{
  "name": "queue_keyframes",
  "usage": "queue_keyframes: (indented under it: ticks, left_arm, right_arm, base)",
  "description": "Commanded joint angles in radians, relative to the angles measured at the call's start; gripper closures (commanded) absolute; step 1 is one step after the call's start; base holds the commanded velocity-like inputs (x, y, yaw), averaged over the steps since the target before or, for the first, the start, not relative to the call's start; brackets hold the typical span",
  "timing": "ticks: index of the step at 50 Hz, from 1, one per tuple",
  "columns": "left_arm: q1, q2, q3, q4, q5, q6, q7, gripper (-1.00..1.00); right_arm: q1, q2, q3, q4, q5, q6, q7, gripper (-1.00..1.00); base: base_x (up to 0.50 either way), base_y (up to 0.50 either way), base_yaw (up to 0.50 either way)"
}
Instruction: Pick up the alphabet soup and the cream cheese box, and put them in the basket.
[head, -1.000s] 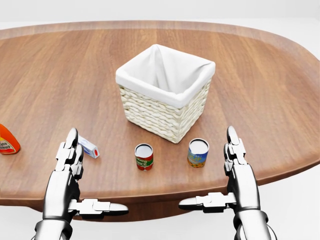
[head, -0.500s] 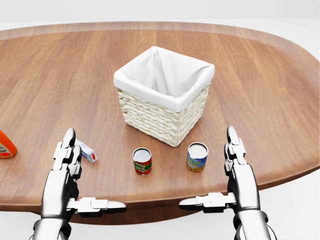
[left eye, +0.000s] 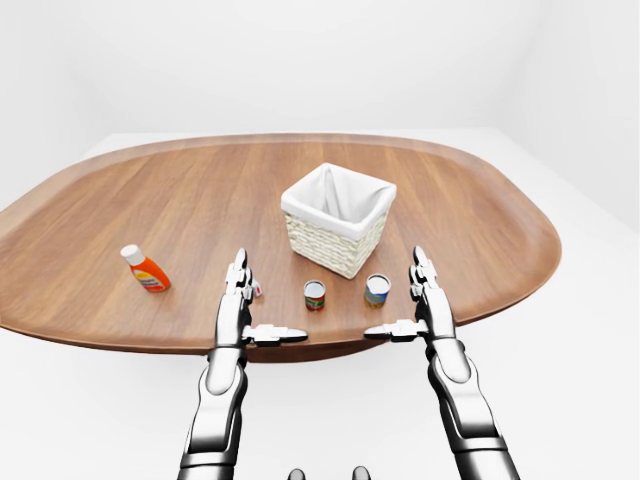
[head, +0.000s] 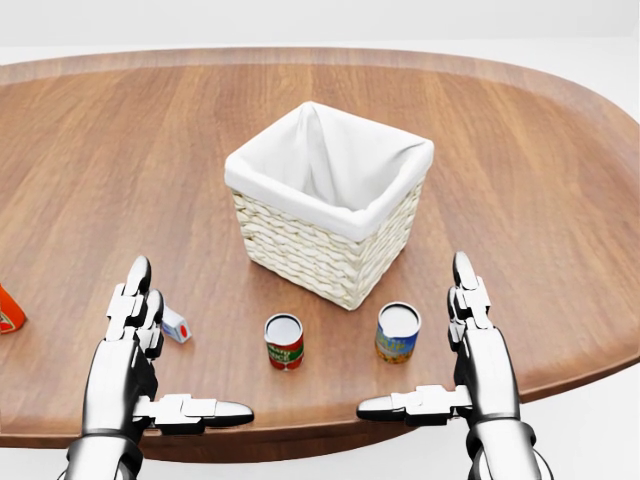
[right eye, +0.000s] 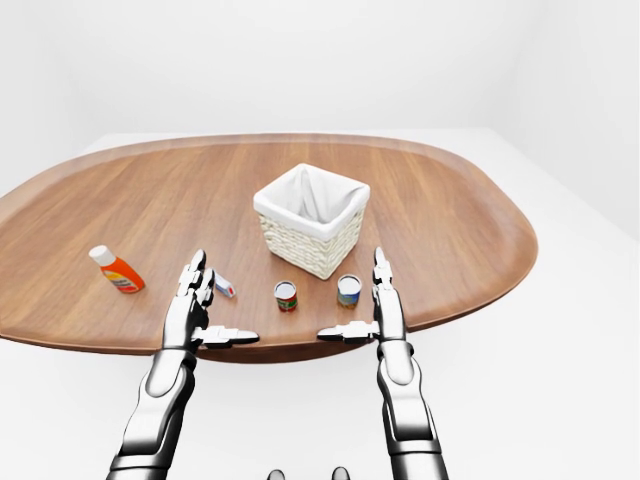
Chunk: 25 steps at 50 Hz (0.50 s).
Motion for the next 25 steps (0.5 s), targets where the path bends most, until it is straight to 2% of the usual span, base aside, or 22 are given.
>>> queue_keyframes:
  ticks: [1, 9, 14, 17, 22, 25]
  left_arm:
    - [0.0, 0.0, -0.001, 0.003, 0.004, -0.003, 0.0, -1.0]
    - [0.004, -0.001, -0.002, -0.008, 0.004, 0.003, 0.001, -1.0]
    - [0.0, 0.0, 0.0, 0.003, 0.003, -0.004, 0.001, -1.0]
    - [0.004, -0.001, -0.001, -0.007, 0.003, 0.003, 0.001, -1.0]
    - [-0.002, 0.0, 0.001, 0.01, 0.001, -0.009, 0.001, -1.0]
    - [0.004, -0.001, -0.002, -0.008, 0.003, 0.004, 0.002, -1.0]
  right_arm:
    - [0.0, 0.0, 0.0, 0.001, -0.002, -0.002, 0.0, -1.0]
    - [-0.003, 0.001, -0.001, 0.012, -0.002, -0.006, -0.003, -1.0]
    - [-0.001, 0.001, 0.0, 0.001, -0.002, 0.005, -0.006, -1.0]
    - [-0.006, 0.0, -0.003, 0.017, 0.0, -0.007, -0.006, -1.0]
    - [-0.003, 0.001, -0.001, 0.008, -0.001, -0.001, -0.007, -1.0]
    - [-0.004, 0.0, -0.002, 0.008, 0.0, -0.001, -0.007, -1.0]
  base:
    - [0.16, 0.0, 0.0]
    - [0.13, 0.0, 0.0]
    - [0.02, 0.0, 0.0]
    - [0.0, 0.0, 0.0]
    - [0.0, 0.0, 0.0]
    - [0.0, 0.0, 0.0]
